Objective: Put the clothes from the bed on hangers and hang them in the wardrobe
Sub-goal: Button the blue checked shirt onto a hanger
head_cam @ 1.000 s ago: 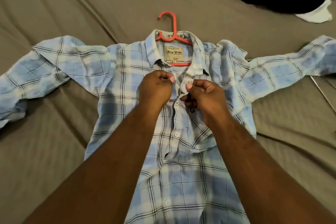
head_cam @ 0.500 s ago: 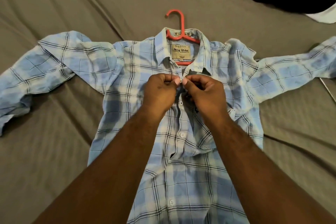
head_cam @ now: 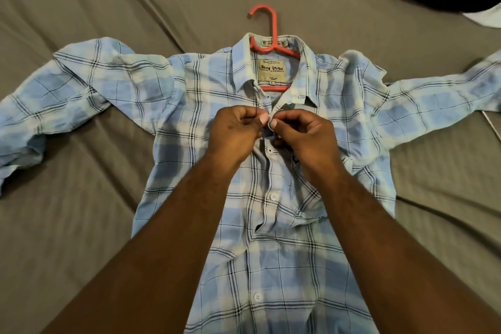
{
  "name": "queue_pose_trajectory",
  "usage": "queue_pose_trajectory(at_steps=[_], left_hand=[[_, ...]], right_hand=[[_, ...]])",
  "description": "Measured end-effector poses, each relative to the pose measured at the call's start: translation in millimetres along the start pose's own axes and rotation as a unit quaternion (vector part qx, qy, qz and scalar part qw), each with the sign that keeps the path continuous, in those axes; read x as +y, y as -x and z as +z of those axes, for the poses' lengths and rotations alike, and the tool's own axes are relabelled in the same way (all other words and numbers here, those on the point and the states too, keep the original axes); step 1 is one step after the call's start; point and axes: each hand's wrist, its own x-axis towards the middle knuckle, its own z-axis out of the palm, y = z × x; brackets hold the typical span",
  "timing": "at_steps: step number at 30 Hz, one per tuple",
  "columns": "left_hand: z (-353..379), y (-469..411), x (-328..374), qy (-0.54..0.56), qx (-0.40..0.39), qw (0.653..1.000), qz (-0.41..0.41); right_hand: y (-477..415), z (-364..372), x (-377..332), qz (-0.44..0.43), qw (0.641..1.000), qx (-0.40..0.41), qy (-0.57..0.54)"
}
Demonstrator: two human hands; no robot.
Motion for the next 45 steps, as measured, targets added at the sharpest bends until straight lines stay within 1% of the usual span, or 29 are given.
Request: queue_pose_trajectory(at_steps=[6,9,14,19,22,25,27,29,32,34,36,37,39,40,41,42,44,45], left_hand=[[-2,5,2,0.023,-0.011,1.000,0.016],[-1,6,-1,0.005,0.013,0.999,0.036],[2,6,-9,-0.058,0.049,0.994,0.081],[6,8,-15,-0.062,0.081,0.990,0.097],[7,6,-20,-0.052,0.082,0.991,0.097],[7,8,-24,-0.074,0.082,0.988,0.111],[7,9,-25,-0.085,0.081,0.986,0.119],[7,9,-26,-0.078,0.073,0.988,0.115],[6,7,-23,-0.019,0.065,0.994,0.088],[5,6,-19,0.053,0.066,0.995,0.057],[1,4,-17,0.092,0.060,0.993,0.033],[-2,2,-18,0.089,0.051,0.994,0.028],[-5,-1,-22,0.070,0.032,0.997,0.030],[-5,-1,-24,0.062,0.027,0.997,0.032],[-4,-2,-26,0.055,0.027,0.998,0.034],[-3,-3,-28,0.046,0.028,0.998,0.037],[0,-3,-28,0.034,0.031,0.998,0.042],[1,-3,-29,0.033,0.031,0.998,0.043]], right_hand=[[1,3,5,-0.032,0.998,0.024,0.039],[1,4,8,-0.032,0.998,0.026,0.038],[0,3,9,-0.032,0.998,0.033,0.048],[1,5,4,-0.026,0.995,0.039,0.085],[-1,7,-1,-0.028,0.986,0.042,0.161],[-2,11,-9,-0.077,0.948,0.049,0.304],[-2,13,-10,-0.103,0.929,0.056,0.351],[0,13,-8,-0.105,0.934,0.067,0.335],[5,15,-4,-0.073,0.961,0.095,0.249],[5,23,-6,-0.014,0.983,0.107,0.146],[2,29,-10,0.068,0.992,0.108,0.021],[1,29,-14,0.096,0.991,0.095,-0.001],[0,21,-27,0.114,0.991,0.045,0.048],[-1,15,-37,0.102,0.990,0.028,0.089],[-6,9,-46,0.071,0.988,0.031,0.133],[-16,4,-56,0.019,0.982,0.050,0.179],[-44,2,-78,-0.093,0.956,0.097,0.260],[-66,3,-84,-0.130,0.939,0.112,0.298]])
